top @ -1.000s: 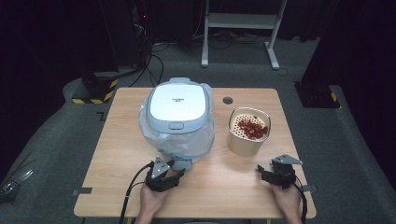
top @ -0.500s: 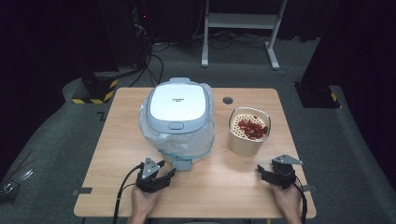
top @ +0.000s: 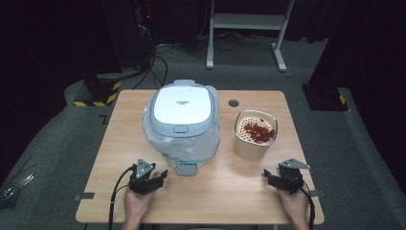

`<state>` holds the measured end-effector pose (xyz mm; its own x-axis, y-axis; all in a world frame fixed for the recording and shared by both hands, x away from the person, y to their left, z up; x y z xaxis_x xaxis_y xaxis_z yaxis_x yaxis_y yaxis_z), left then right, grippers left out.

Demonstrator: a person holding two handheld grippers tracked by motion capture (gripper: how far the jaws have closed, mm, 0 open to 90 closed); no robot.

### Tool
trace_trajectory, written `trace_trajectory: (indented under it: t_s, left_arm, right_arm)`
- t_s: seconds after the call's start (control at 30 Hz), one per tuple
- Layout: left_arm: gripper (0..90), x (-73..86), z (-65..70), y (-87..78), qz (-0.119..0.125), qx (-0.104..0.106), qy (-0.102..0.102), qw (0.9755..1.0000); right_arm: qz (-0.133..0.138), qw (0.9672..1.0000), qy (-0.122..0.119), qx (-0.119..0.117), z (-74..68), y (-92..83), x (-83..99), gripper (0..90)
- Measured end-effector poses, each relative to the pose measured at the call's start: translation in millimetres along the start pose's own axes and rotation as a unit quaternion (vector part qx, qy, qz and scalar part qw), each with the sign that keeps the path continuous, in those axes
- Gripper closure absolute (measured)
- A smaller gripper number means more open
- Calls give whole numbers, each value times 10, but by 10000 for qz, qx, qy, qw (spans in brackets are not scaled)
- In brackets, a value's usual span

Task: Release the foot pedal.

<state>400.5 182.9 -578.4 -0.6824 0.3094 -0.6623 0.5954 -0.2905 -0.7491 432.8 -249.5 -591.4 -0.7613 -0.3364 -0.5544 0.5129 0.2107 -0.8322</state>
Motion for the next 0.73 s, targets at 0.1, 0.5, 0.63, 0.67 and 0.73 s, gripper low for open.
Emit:
trace_trajectory:
  t_s: [0.1, 0.5, 0.63, 0.67, 0.73]
  left_arm:
    - [415, 9, -61, 9, -29, -93, -38, 9999]
    - [376, 77, -191, 122, -423, -263, -206, 9985]
    - [355, 73, -196, 128, -427, -294, -206, 9984]
    - [347, 74, -197, 129, -433, -305, -222, 9983]
    - [336, 74, -196, 130, -436, -318, -223, 9983]
  right_arm:
    - [-3, 10000, 7, 1, -1, 0, 1, 323]
    - [-1, 10000, 14, 1, -2, 0, 1, 322]
    - [-5, 10000, 15, 0, -2, -1, 2, 322]
    - [-5, 10000, 18, 1, -2, -1, 2, 321]
    - [-5, 10000, 19, 2, -2, -1, 2, 321]
Point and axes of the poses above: each handheld gripper's, and its own axes: y roughly forward along the jaws, x roughly out of its underside, z roughly to its right, the point moved 10 cm from there along y, roughly forward along the jaws, and after that the axes turned 13 degrees about -z, right-handed, at the moved point
